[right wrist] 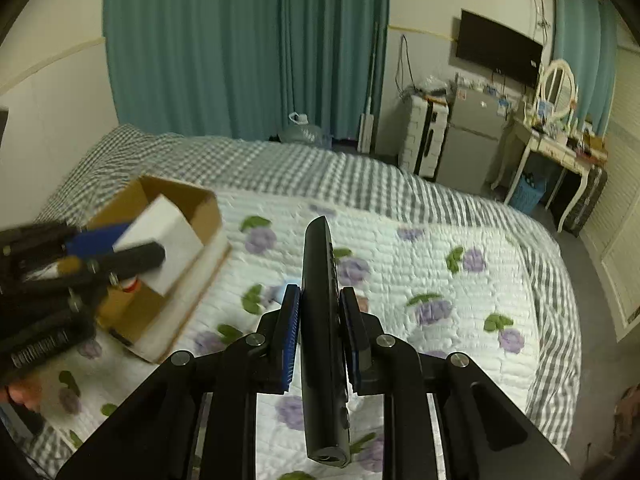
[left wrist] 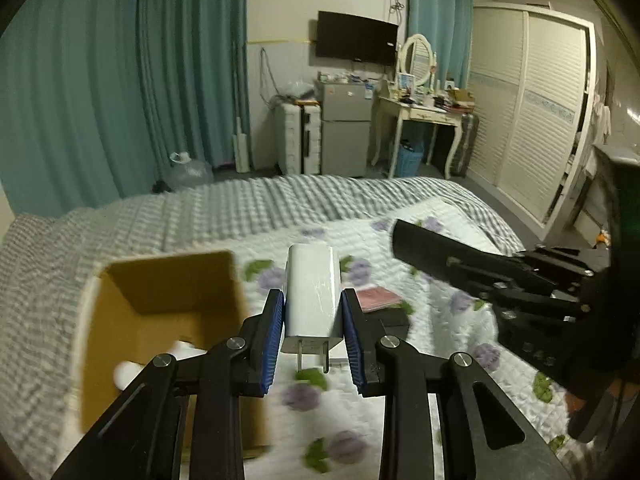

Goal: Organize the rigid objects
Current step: 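Drop the charger and remote into the cardboard box with both tools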

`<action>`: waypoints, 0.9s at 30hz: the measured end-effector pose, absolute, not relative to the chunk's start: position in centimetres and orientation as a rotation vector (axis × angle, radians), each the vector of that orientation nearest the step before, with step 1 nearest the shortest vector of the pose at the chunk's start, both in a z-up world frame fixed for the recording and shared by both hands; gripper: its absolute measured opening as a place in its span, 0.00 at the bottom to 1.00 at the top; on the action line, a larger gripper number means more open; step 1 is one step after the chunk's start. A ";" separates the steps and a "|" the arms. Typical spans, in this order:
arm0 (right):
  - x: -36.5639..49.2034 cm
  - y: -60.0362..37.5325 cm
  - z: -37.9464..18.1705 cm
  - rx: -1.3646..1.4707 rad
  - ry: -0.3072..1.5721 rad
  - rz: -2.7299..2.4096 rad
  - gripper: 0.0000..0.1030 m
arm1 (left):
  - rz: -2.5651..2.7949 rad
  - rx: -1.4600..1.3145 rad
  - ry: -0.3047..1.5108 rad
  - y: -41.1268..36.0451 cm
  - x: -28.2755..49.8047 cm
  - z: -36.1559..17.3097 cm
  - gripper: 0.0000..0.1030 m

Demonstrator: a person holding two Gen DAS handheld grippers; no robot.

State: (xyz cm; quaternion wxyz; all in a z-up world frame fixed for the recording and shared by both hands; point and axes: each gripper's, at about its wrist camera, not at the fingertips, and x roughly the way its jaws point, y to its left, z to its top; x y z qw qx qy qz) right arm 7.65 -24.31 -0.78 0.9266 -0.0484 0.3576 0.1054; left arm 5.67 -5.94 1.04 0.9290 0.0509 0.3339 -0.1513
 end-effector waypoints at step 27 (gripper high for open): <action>14.1 -5.3 -2.9 -0.146 0.777 0.403 0.18 | -0.153 0.078 0.805 10.3 14.6 -7.6 0.28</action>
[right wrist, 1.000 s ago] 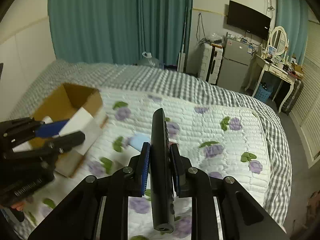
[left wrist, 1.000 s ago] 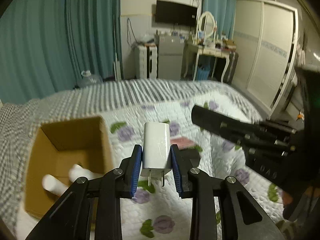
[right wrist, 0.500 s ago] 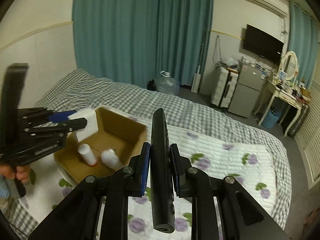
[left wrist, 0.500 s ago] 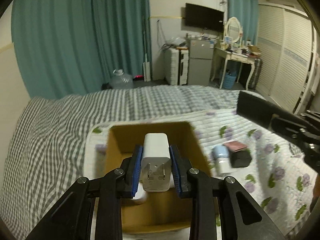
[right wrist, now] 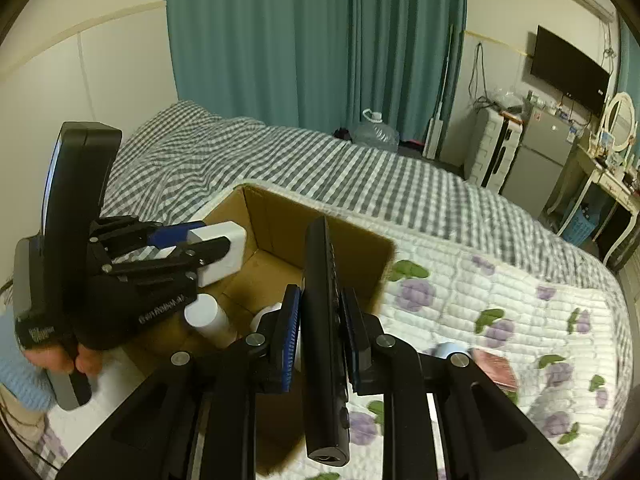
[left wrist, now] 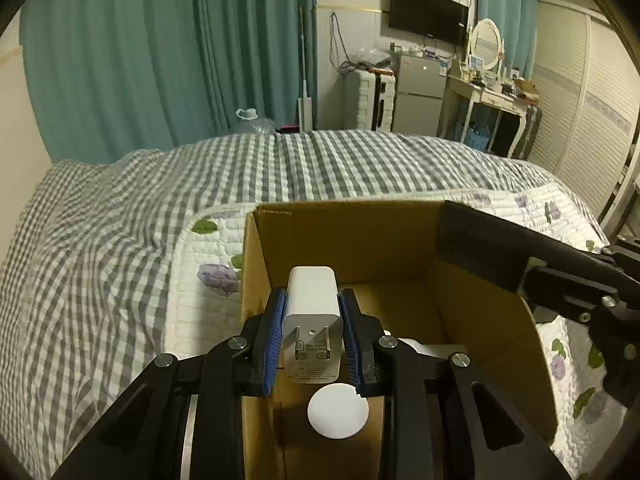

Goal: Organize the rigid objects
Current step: 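Drop the charger and remote into the cardboard box with both tools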

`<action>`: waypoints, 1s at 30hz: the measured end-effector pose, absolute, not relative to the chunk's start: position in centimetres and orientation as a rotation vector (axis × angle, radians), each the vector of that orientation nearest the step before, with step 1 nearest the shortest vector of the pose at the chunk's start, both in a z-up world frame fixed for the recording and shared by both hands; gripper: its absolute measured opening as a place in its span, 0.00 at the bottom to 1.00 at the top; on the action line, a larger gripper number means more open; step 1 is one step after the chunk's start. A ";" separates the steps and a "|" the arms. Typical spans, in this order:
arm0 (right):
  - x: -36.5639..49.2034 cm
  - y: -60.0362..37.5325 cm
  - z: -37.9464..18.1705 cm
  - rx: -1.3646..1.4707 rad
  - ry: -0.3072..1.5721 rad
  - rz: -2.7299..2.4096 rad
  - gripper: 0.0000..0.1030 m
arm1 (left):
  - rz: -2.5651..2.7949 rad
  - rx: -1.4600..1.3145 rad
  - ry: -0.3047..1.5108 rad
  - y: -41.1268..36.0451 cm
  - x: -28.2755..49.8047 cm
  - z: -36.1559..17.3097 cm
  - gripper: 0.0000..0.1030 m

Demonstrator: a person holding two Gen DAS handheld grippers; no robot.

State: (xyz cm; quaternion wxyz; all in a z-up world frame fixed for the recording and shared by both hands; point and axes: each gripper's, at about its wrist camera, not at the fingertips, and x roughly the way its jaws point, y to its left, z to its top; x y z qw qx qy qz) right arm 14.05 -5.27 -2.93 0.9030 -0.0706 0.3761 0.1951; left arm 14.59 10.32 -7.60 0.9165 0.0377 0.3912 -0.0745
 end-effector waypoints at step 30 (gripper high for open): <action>15.7 -4.8 -5.5 -0.051 0.792 0.332 0.60 | -0.126 0.024 0.700 11.9 10.2 -4.5 0.66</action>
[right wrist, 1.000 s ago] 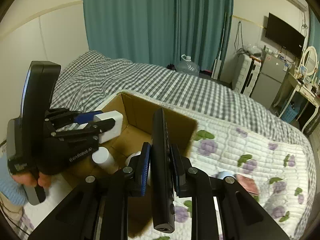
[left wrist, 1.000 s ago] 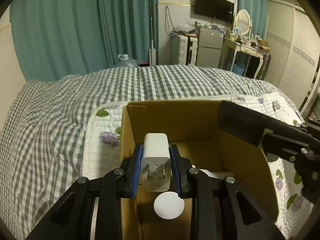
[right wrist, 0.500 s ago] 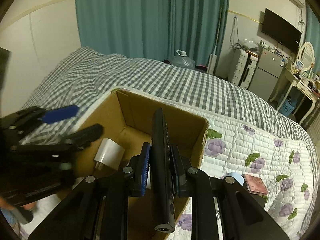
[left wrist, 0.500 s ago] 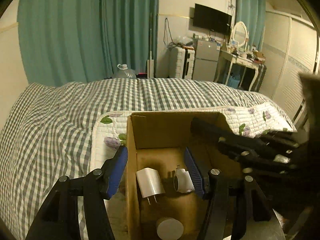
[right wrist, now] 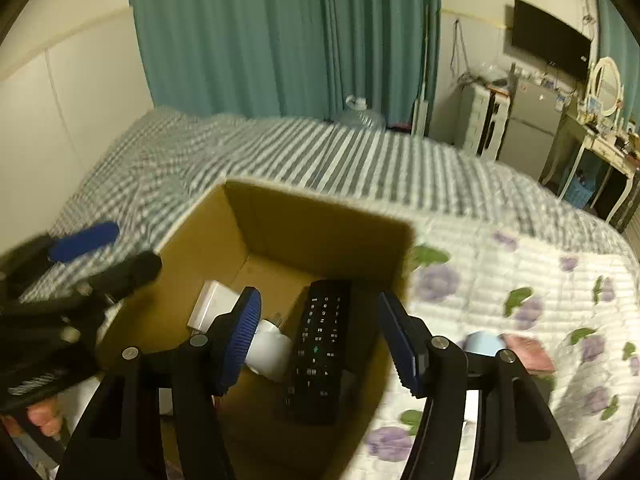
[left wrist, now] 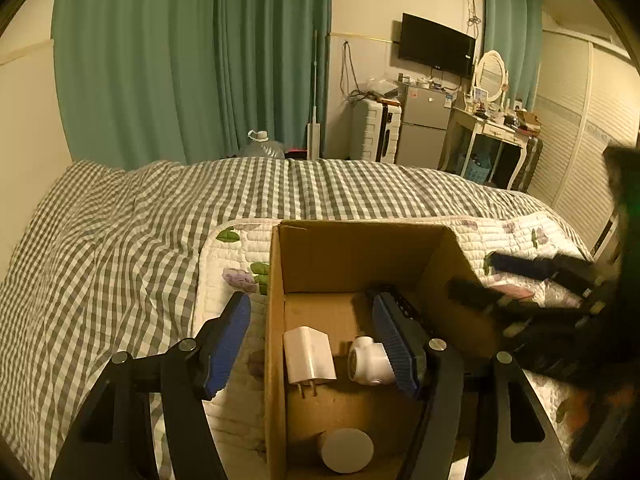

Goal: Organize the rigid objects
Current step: 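Drop the charger and remote into the cardboard box with both tools, then grasp the second white charger with the left tool while the right grasps the black box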

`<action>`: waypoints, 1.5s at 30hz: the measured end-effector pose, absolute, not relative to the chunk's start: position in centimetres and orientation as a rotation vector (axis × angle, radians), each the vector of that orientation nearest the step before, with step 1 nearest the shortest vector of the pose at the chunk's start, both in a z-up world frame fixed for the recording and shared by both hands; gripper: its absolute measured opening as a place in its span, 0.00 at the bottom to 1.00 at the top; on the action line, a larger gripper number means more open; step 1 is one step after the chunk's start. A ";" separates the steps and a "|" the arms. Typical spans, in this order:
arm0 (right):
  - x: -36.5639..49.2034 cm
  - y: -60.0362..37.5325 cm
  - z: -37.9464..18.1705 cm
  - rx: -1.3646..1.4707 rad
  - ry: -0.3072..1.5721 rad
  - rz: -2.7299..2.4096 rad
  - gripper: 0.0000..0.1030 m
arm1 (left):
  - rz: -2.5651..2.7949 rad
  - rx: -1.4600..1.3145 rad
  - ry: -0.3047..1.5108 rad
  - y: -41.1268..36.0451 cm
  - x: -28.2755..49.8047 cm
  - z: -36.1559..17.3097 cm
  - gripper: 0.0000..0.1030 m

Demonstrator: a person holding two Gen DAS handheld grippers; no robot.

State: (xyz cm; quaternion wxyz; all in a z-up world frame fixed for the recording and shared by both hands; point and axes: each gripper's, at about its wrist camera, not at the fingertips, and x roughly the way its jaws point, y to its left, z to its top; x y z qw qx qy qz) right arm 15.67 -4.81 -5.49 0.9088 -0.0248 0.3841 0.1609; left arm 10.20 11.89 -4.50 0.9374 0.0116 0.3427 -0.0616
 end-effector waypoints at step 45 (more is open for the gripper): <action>16.6 -29.1 -13.5 -0.104 0.955 0.234 0.95 | -0.227 0.238 0.926 -14.6 13.2 -19.5 0.39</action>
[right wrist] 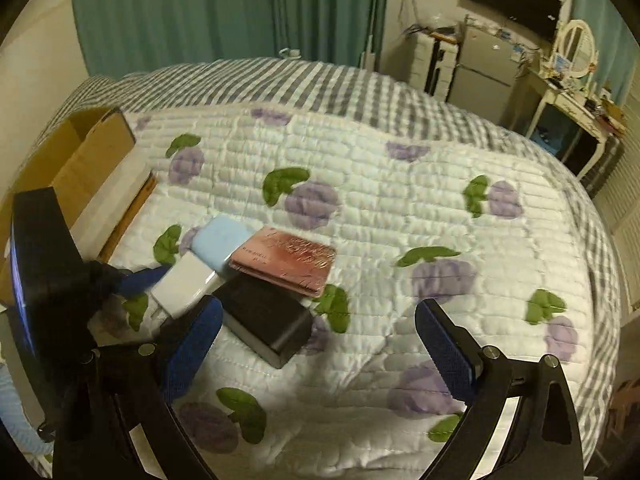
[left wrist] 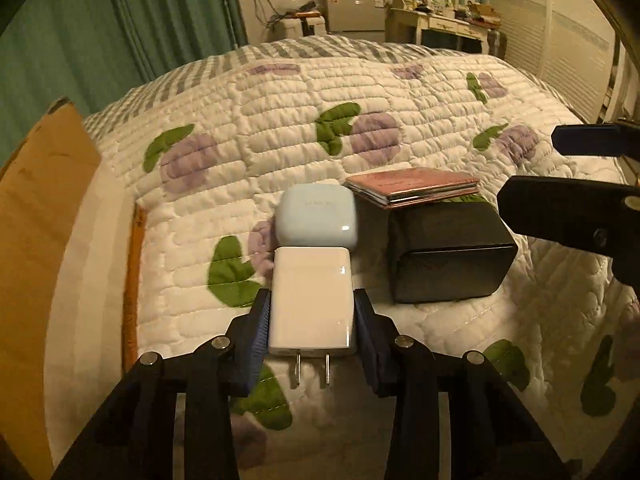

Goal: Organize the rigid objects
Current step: 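Grasp the second white charger with the left tool while the right grasps the black box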

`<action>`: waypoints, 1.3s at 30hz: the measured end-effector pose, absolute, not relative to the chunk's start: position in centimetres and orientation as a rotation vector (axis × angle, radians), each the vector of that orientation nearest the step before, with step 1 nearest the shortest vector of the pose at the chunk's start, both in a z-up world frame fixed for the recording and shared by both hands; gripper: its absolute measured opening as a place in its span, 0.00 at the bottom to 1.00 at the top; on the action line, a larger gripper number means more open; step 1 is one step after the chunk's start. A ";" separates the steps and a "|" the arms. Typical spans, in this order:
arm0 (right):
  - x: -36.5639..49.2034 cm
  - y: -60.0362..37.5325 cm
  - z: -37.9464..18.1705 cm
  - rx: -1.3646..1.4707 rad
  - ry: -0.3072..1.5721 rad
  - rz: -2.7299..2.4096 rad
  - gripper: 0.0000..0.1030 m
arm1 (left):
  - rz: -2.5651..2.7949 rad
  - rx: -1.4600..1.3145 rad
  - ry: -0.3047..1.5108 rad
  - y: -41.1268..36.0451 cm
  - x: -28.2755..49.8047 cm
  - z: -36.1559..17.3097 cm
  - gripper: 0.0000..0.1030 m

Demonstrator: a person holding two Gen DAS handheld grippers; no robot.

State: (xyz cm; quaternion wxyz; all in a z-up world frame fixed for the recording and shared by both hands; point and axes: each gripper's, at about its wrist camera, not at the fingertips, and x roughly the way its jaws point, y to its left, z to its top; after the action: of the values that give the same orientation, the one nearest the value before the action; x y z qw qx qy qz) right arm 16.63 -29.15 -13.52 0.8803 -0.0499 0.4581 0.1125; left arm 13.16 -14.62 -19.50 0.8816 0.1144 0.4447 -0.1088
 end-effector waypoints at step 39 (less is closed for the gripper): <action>16.1 -25.1 -17.4 -0.237 1.104 0.323 0.71 | -0.114 0.142 0.880 -11.7 10.6 -15.2 0.39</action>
State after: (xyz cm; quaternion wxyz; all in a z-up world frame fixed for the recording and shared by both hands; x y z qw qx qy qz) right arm 16.13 -25.06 -17.44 0.8325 -0.1120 0.5207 0.1526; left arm 10.62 -11.75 -15.20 0.9007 0.0687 0.4255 -0.0551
